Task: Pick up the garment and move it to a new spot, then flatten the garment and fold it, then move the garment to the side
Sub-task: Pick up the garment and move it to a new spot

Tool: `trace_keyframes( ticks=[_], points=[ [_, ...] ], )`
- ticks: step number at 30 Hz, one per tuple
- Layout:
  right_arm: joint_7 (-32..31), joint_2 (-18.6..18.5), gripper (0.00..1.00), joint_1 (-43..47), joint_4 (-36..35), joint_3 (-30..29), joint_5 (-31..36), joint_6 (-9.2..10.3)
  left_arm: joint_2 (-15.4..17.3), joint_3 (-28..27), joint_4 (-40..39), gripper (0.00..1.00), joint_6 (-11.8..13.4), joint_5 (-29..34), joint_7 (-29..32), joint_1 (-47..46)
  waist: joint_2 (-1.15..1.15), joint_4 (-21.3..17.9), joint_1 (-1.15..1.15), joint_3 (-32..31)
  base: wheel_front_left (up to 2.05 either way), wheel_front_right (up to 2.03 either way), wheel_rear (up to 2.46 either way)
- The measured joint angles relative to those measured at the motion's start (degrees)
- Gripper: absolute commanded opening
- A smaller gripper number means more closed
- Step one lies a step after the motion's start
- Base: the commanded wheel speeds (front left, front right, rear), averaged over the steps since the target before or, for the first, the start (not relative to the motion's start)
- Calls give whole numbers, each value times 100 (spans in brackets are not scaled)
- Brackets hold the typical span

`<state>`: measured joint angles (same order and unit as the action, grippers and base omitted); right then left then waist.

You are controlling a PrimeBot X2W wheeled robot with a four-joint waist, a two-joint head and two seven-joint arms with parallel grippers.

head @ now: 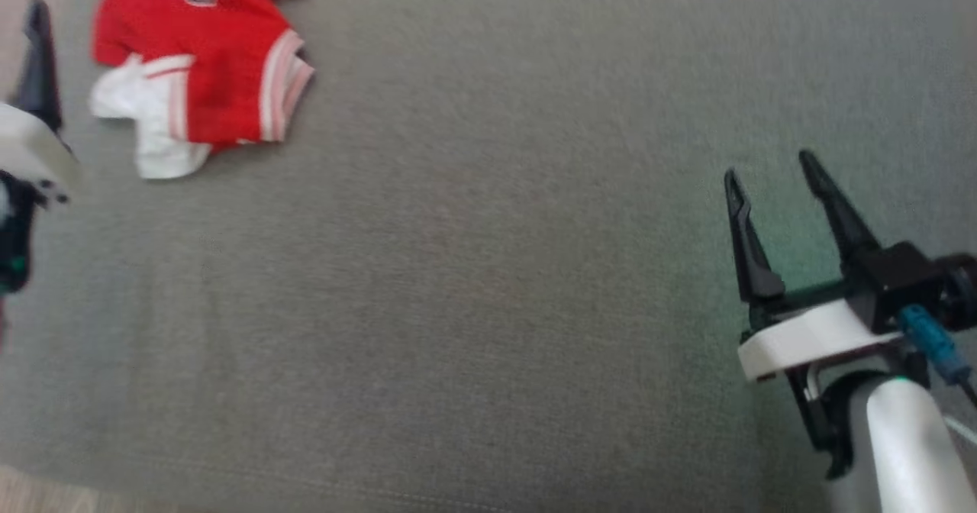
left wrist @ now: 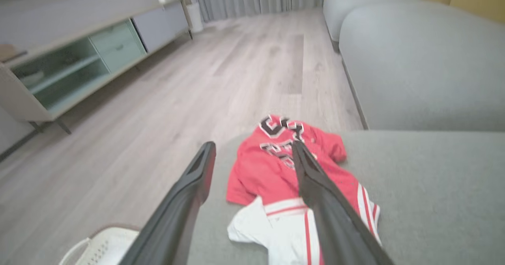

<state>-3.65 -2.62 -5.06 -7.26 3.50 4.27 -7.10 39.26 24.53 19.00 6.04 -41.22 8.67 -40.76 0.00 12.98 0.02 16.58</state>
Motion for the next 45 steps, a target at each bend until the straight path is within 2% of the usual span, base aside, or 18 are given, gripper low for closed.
trace_keyframes(
  ticks=[9,15,16,18,19,20,21,27,33,39,45],
  points=[
    [-231,-4,100,-226,-486,23,227,0,-723,355,1318,100,-449,-183,129,-298,0,-328,0,910,0,0,0],
    [-277,-5,100,-267,-613,1,289,0,-865,564,2026,100,-661,-193,564,-561,0,-406,-1,1284,0,0,0],
    [-279,-5,100,-268,-623,-8,289,0,-899,564,2106,92,-686,-229,611,-615,0,-411,-1,1314,0,0,0],
    [-292,-5,100,-268,-637,-27,318,0,-916,591,2240,49,-720,-235,655,-736,0,-410,-1,1342,0,0,0],
    [-292,-5,100,-268,-641,-38,337,0,-923,635,2302,19,-733,-201,653,-789,0,-404,-1,1338,0,0,0],
    [-291,-5,100,-270,-645,-52,337,0,-937,672,2350,3,-762,-180,635,-838,0,-397,-2,1329,0,0,0],
    [-291,-5,100,-274,-645,-59,337,0,-956,675,2387,0,-780,-175,582,-855,0,-390,-2,1313,0,0,0],
    [-208,-5,100,-366,-467,-53,297,0,-1061,695,2587,0,-817,-46,-159,-861,0,-360,-2,1013,0,0,0],
    [-30,-5,100,-350,-102,-55,7,0,-851,678,2466,0,-832,133,-626,-1007,0,-398,-2,452,0,0,0],
    [172,-5,100,-106,252,-58,-316,0,-684,772,1900,0,-913,310,-620,-1114,0,-511,-3,-273,0,0,0],
    [355,-3,100,188,611,-54,-599,0,-766,1050,1051,0,-957,349,-301,-1118,0,-761,-4,-1003,0,0,0]
  ],
)
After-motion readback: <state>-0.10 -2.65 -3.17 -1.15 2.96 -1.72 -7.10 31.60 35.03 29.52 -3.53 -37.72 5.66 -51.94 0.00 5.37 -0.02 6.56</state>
